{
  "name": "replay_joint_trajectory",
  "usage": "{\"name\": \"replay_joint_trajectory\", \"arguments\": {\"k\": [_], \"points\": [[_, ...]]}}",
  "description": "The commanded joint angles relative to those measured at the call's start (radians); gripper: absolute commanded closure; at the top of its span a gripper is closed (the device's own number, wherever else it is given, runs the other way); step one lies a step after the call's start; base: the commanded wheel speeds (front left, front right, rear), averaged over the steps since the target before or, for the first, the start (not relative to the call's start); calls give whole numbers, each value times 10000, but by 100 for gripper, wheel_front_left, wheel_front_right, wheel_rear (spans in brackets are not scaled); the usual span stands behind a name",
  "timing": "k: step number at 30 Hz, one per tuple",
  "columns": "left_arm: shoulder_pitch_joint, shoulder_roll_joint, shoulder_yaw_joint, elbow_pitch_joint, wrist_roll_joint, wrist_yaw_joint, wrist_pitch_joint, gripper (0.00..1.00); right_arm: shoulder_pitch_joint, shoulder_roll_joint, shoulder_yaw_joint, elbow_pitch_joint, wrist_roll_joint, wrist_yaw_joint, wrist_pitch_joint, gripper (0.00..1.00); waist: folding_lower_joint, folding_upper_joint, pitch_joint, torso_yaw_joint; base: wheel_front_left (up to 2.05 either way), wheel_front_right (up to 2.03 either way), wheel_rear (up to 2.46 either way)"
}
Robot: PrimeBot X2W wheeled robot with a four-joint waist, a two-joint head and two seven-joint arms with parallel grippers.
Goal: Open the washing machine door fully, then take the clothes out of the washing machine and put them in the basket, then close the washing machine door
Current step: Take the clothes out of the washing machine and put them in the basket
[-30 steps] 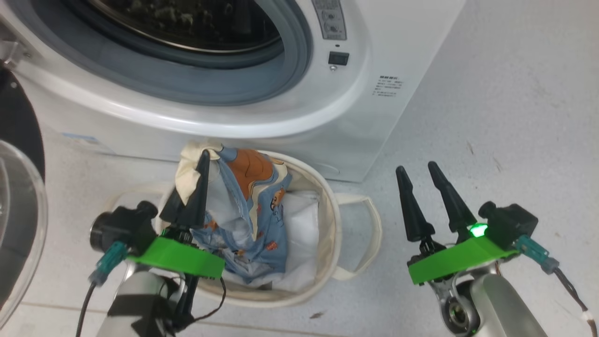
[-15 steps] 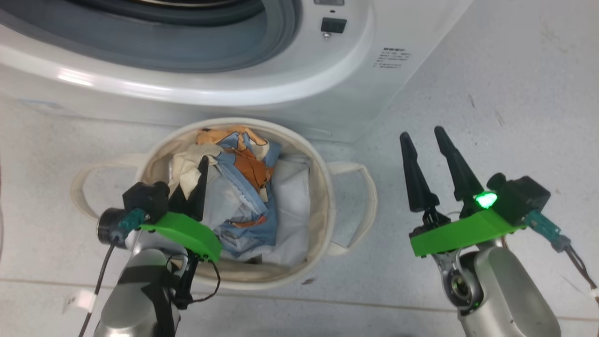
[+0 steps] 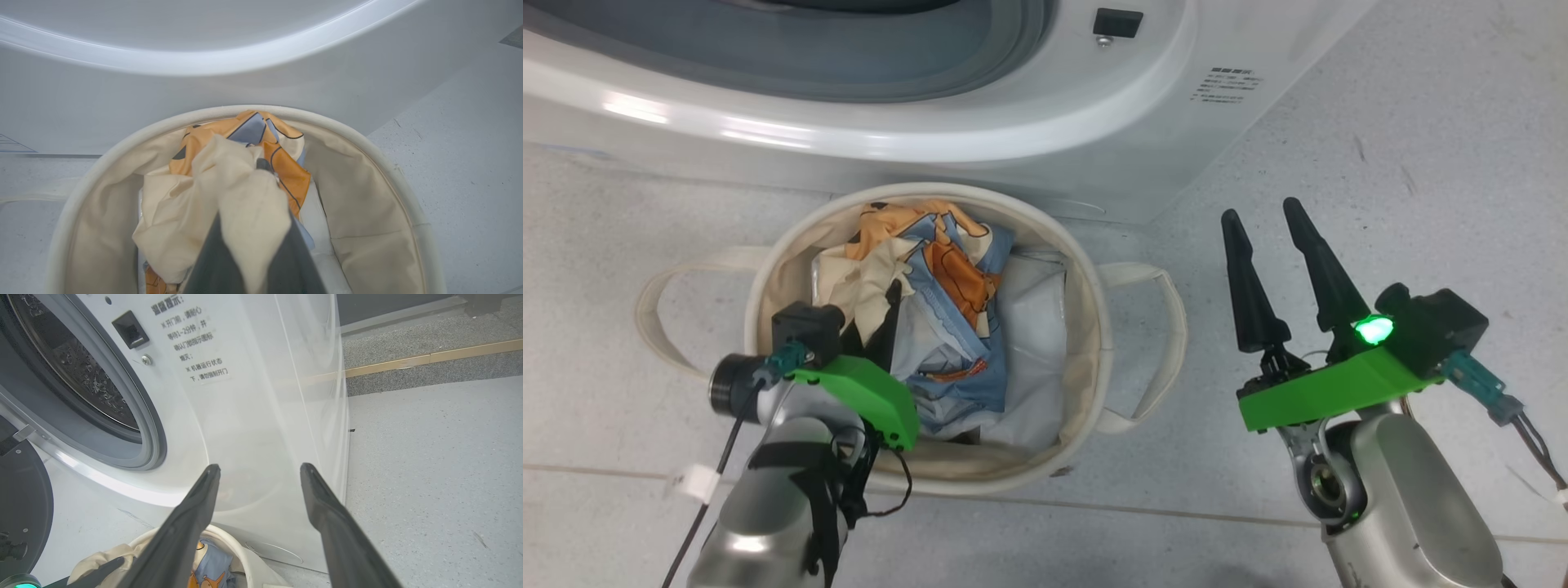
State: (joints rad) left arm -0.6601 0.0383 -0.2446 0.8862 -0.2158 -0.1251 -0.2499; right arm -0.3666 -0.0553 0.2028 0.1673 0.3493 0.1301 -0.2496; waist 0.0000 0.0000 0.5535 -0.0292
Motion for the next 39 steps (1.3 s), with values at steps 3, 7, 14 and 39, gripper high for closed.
{"name": "replay_joint_trajectory", "arguments": {"k": [3,7,14,39], "points": [[-166,132,187,13,-101,-54,-117,0,-24,51,188,-293,-56,6,-122,0,0,0,4,-5,0,0,0],[-127,125,117,39,-285,-55,-118,0,14,51,90,-235,-76,6,-122,0,0,0,-182,75,0,0,0],[554,536,-121,-1271,-1384,-55,-118,0,57,51,-304,-138,-41,6,-122,0,0,0,-980,434,0,0,0],[4715,265,1862,-8576,-308,20,-118,0,1082,51,-549,-327,377,6,-122,0,0,0,-3408,846,0,0,0]]}}
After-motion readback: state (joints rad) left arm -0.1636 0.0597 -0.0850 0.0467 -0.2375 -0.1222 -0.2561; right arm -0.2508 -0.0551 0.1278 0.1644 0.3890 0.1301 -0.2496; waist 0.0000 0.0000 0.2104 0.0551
